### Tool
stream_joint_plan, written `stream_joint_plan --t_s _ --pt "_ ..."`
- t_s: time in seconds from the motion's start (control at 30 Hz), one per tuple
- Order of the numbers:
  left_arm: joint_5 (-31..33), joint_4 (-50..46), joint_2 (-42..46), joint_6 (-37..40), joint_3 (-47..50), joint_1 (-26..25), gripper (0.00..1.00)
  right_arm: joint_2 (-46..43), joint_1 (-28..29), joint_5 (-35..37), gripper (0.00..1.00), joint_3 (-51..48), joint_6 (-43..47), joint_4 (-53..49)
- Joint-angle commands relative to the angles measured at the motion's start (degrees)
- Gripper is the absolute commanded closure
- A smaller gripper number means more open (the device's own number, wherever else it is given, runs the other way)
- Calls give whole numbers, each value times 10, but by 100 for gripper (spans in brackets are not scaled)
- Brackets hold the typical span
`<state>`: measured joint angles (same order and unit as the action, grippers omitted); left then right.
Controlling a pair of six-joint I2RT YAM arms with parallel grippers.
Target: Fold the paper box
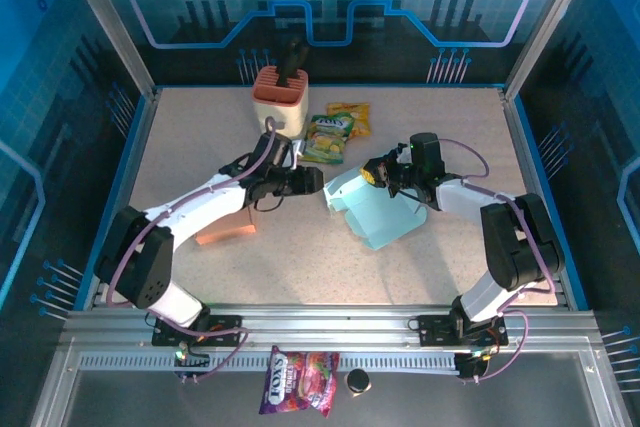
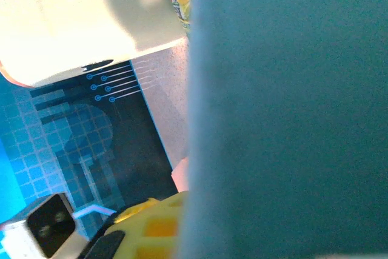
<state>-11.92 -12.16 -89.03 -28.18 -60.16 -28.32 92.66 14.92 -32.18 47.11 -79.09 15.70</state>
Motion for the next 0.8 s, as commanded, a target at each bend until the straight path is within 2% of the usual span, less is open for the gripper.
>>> stream_joint_plan --t_s 0.0,0.37,0.57,0.67,0.77 --pt "-19 -53 -30 34 -31 -5 47 11 -4 -5 100 -9 -4 18" --pt "-49 -72 -112 51 -95 -31 52 19 1 -7 100 -5 -19 31" --pt "-26 -97 -152 53 -142 -48 57 17 1 -8 100 -6 -27 39" --pt "-23 -78 -142 47 -127 -47 59 16 -1 -10 100 -8 -34 47" --pt "-9 -32 -91 45 -82 -47 54 16 -5 -12 100 -11 -41 56"
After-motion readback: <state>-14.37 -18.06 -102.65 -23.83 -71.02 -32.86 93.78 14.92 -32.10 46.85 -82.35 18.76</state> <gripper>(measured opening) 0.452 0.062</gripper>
